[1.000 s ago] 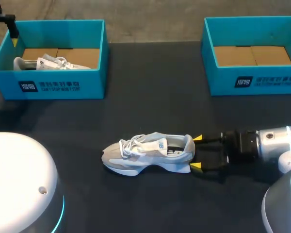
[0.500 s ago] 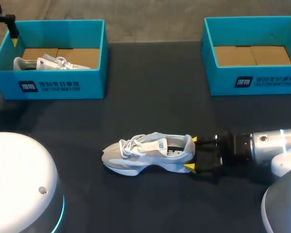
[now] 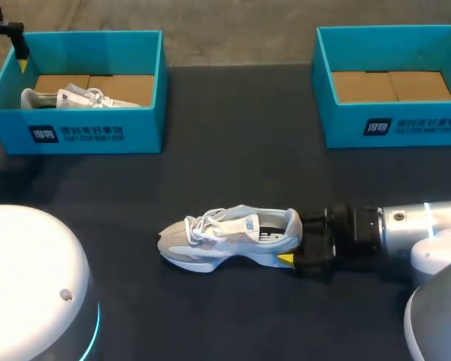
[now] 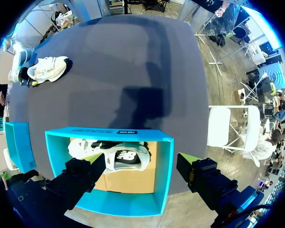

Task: Take the shoe out of the shoebox, open the shoe tongue, remove and reinsert the insole, then place the shoe into the shoebox

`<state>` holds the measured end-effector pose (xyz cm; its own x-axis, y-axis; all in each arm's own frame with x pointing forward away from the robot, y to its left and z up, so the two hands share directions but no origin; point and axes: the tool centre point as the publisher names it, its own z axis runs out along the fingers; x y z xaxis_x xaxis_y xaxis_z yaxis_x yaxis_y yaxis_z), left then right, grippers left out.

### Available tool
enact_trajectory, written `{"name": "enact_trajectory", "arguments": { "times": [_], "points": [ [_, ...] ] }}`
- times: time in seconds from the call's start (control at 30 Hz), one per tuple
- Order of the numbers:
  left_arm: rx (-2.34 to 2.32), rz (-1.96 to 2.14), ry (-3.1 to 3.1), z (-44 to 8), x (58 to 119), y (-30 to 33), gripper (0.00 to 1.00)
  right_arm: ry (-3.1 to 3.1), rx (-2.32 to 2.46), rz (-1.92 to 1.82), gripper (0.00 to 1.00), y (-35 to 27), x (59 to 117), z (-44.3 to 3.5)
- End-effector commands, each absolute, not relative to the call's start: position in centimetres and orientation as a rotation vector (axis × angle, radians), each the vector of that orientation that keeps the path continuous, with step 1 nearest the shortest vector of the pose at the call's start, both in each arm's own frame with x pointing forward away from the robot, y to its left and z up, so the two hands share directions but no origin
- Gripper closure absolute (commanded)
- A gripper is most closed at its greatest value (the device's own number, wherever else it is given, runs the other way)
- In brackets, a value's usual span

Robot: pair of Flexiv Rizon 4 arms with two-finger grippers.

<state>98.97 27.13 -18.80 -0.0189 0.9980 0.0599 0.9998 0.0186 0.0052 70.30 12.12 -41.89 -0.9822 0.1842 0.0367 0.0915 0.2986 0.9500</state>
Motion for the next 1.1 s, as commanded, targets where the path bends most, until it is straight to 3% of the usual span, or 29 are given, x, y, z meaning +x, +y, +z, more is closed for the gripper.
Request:
{"name": "enact_trajectory", "arguments": {
  "times": [0.03, 1.0, 1.03, 1.07, 1.1],
  "points": [
    [-2.173, -0.073, -2.212, -18.7, 98.9, 27.1, 0.00, 2.466, 0.255, 1.799, 0.00, 12.7, 70.7, -42.2],
    [-2.173, -0.073, -2.212, -18.7, 98.9, 27.1, 0.00, 2.417, 0.106, 1.856, 0.00, 14.8, 70.4, -42.2],
    [-2.173, -0.073, -2.212, -18.7, 98.9, 27.1, 0.00, 2.414, 0.099, 1.856, 0.10, 14.9, 70.4, -42.1],
    [-2.173, -0.073, -2.212, -18.7, 98.9, 27.1, 0.00, 2.410, 0.095, 1.857, 0.53, 15.0, 70.4, -42.0],
    [-2.173, -0.073, -2.212, -18.7, 98.9, 27.1, 0.00, 2.404, 0.090, 1.859, 0.86, 15.0, 70.3, -42.0]
  ]
}}
